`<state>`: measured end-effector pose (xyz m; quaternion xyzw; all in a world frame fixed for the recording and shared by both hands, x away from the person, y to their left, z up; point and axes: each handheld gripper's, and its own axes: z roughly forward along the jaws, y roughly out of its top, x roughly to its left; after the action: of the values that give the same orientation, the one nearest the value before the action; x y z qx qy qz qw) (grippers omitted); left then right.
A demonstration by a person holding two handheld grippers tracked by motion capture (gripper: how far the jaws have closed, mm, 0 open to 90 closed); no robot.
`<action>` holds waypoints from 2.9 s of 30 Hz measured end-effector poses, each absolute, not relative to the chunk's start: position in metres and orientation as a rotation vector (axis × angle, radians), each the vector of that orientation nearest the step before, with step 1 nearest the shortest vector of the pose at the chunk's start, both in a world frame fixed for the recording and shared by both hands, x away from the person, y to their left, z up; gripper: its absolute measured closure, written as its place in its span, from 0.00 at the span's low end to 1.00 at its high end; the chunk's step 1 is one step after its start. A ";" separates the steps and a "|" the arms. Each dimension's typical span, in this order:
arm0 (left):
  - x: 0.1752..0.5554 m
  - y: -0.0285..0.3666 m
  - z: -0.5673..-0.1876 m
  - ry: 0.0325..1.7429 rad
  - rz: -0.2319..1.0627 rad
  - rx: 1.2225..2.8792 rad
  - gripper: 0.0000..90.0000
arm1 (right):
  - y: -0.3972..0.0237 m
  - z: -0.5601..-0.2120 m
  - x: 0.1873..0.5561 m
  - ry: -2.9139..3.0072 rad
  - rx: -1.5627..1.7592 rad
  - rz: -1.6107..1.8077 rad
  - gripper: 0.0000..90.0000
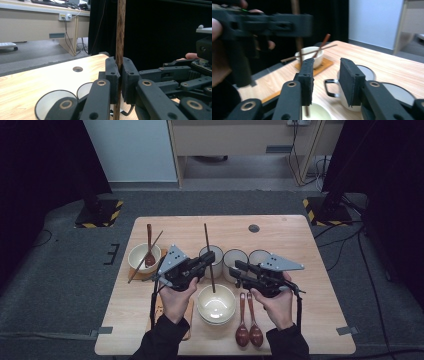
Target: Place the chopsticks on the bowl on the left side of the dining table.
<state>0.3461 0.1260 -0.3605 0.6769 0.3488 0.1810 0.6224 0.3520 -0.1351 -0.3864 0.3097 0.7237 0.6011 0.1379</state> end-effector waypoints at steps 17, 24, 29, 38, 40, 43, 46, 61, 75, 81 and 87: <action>0.345 0.168 -0.353 0.843 0.470 1.528 0.94 | -0.183 -0.407 0.360 2.027 1.049 1.589 0.56; 0.344 0.189 -0.353 0.872 0.496 1.515 0.94 | -0.201 -0.411 0.364 2.000 1.099 1.532 0.51; 0.345 0.204 -0.355 0.901 0.514 1.510 0.94 | -0.209 -0.414 0.364 1.980 1.120 1.502 0.47; 0.348 0.231 -0.363 0.960 0.540 1.520 0.94 | -0.230 -0.423 0.367 1.950 1.174 1.436 0.41; 0.348 0.234 -0.364 0.966 0.547 1.525 0.94 | -0.232 -0.425 0.367 1.949 1.184 1.424 0.40; 0.349 0.242 -0.364 0.983 0.562 1.529 0.94 | -0.241 -0.433 0.369 1.941 1.217 1.376 0.37; 0.350 0.247 -0.363 0.992 0.573 1.532 0.94 | -0.247 -0.439 0.370 1.936 1.242 1.353 0.35; 0.360 0.280 -0.365 1.080 0.631 1.552 0.94 | -0.278 -0.460 0.370 1.904 1.322 1.241 0.29; 0.378 0.302 -0.376 1.172 0.662 1.576 0.94 | -0.299 -0.487 0.373 1.916 1.432 1.111 0.29; 0.387 0.305 -0.382 1.201 0.674 1.603 0.94 | -0.305 -0.497 0.375 1.917 1.461 1.074 0.30; 0.399 0.309 -0.392 1.244 0.670 1.620 0.94 | -0.308 -0.504 0.377 1.922 1.463 1.042 0.29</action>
<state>0.3986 0.3089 -0.3918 0.6628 0.5090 0.2742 0.4759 0.3766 -0.3078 -0.5036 0.5380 0.7070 0.3831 0.2527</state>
